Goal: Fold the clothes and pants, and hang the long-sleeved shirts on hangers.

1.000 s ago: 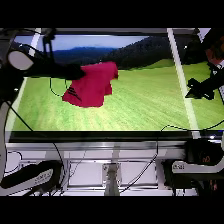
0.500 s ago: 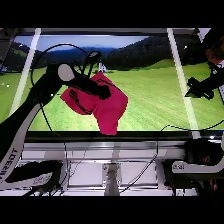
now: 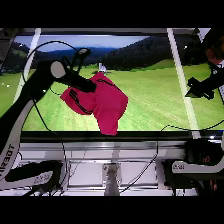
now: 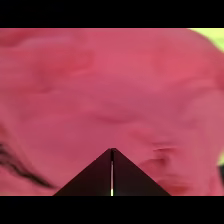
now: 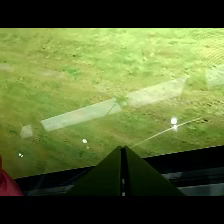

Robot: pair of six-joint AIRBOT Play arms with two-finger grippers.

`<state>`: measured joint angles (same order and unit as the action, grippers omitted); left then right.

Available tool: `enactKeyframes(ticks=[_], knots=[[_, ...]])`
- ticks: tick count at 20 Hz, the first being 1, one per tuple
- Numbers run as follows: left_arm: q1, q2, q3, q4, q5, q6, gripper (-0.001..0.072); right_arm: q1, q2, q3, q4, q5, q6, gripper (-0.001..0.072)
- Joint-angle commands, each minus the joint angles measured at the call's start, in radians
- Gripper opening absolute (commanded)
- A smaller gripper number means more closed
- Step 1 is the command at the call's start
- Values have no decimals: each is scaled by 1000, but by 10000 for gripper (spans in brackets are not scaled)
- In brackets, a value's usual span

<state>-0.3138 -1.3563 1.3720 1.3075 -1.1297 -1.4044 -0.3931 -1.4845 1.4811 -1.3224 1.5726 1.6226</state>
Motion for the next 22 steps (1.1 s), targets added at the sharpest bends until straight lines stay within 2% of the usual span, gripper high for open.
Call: enactKeyframes(ticks=[1,2,4,6,9,10,12,13,14,15,16,22], knots=[[182,48,-87,73,-15,-9,8,1,-1,-1,50,3,-14,6],[242,73,-154,68,-5,-8,8,1,-3,-5,144,3,-59,5],[377,128,-310,8,24,40,9,2,-16,-31,441,6,-174,3],[505,161,-447,-157,60,113,8,12,-42,-68,679,30,-273,2],[660,161,-599,-458,97,248,8,67,-100,-119,797,73,-338,2],[691,159,-631,-505,114,269,9,91,-120,-132,808,72,-338,3],[721,150,-658,-547,156,242,11,142,-159,-139,806,18,-338,7],[721,142,-658,-566,180,221,25,164,-169,-138,803,-18,-338,46],[718,131,-658,-613,199,208,178,181,-170,-138,794,-61,-337,232],[709,119,-658,-667,216,208,418,197,-169,-138,791,-93,-337,520],[695,103,-658,-712,234,208,580,209,-169,-138,790,-111,-336,637],[611,-48,-657,-823,280,213,585,232,-169,-138,791,-114,-335,637]])
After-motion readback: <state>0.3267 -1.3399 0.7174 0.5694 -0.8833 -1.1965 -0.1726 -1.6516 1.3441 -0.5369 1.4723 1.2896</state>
